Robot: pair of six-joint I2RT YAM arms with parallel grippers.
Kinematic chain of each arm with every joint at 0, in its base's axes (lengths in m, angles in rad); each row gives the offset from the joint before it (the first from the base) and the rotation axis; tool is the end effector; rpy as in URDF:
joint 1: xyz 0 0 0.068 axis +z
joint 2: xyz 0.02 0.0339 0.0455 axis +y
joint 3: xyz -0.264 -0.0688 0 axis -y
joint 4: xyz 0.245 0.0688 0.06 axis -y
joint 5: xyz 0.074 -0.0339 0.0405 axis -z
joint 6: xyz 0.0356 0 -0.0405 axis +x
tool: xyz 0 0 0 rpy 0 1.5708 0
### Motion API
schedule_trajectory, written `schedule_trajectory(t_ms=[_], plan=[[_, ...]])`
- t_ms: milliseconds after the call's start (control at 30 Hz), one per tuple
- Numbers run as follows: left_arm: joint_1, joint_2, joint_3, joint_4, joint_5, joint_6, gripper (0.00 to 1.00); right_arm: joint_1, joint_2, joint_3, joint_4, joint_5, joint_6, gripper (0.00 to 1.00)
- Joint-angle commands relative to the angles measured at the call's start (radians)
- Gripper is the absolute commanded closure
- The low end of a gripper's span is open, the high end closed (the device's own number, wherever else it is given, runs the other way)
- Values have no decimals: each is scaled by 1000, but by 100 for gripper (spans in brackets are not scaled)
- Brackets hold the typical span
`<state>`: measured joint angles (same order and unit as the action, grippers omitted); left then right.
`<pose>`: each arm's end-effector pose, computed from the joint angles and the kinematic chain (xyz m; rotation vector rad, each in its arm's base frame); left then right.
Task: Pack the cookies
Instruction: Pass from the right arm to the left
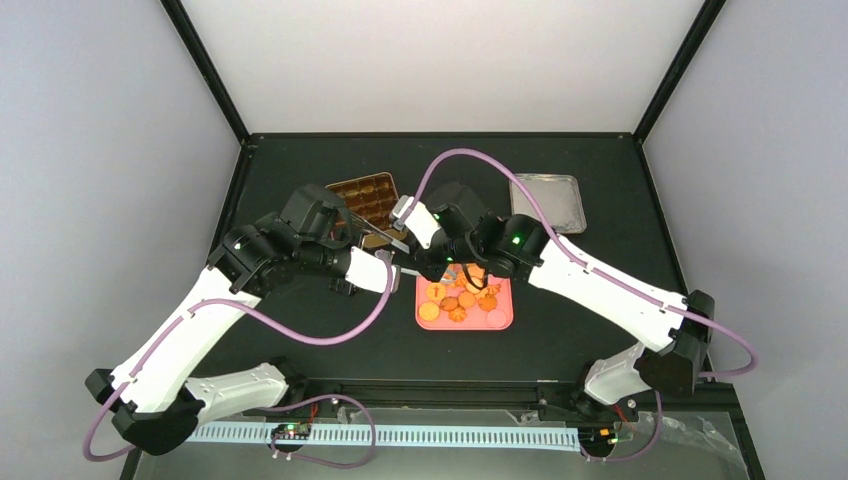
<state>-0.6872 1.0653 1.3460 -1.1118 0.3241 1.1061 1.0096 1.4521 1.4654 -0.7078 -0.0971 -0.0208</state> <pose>0.1347 -0.1252 0.3904 1.9284 1.3503 -0.1863 0.1658 0.2702 0.3689 -1.1995 2.0104 0.6204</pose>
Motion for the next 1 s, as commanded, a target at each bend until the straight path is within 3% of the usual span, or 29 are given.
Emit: schedule_trajectory(t_ms=[0, 333, 400, 500, 600, 767, 967], plan=[[36, 13, -15, -42, -1, -76, 94, 7, -98, 10, 114, -104, 34, 99], [95, 5, -39, -90, 146, -159, 95, -24, -142, -42, 155, -96, 53, 99], [95, 1, -34, -95, 154, -163, 85, -24, -119, -26, 137, -101, 46, 99], [95, 9, -1, -110, 138, -163, 56, -22, -72, 11, 88, -106, 29, 99], [94, 28, 63, -142, 91, -142, 48, -18, -40, 22, 61, -79, 18, 99], [99, 54, 149, -224, 37, -98, 49, -7, -21, 14, 51, -19, 5, 99], [99, 92, 119, -279, 79, -112, 73, 14, -7, 30, 75, 17, 11, 99]])
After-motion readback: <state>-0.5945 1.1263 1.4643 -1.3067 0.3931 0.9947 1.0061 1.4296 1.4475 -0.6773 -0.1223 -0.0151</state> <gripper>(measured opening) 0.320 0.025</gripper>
